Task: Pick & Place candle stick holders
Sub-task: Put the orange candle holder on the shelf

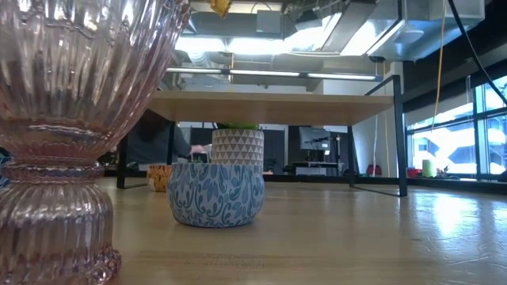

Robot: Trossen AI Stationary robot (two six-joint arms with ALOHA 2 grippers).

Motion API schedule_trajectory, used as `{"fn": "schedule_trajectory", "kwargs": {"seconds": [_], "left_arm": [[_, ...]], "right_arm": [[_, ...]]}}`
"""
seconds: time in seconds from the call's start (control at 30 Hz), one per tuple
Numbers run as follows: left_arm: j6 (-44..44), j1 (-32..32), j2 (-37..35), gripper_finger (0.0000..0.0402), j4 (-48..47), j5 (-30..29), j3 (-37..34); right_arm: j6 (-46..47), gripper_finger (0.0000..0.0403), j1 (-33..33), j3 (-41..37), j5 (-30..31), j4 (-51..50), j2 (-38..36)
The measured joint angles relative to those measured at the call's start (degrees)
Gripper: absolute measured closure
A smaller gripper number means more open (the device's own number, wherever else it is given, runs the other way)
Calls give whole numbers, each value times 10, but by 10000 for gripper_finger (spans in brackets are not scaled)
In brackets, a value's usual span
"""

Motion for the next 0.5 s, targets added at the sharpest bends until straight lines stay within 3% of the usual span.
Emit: {"fn": "schedule_trajectory", "kwargs": {"seconds": [0.13,0.3,0.5], "left_arm": [[5,1,0,380,28,-4,0],[-5,2,-6,380,80,-17,0],[-28,2,-40,380,133,-121,0]], "right_arm": [[1,298,0,0,-32,23,0],[-40,298,2,0,-114,75,0],[-84,298,22,0,-183,167,0]]}}
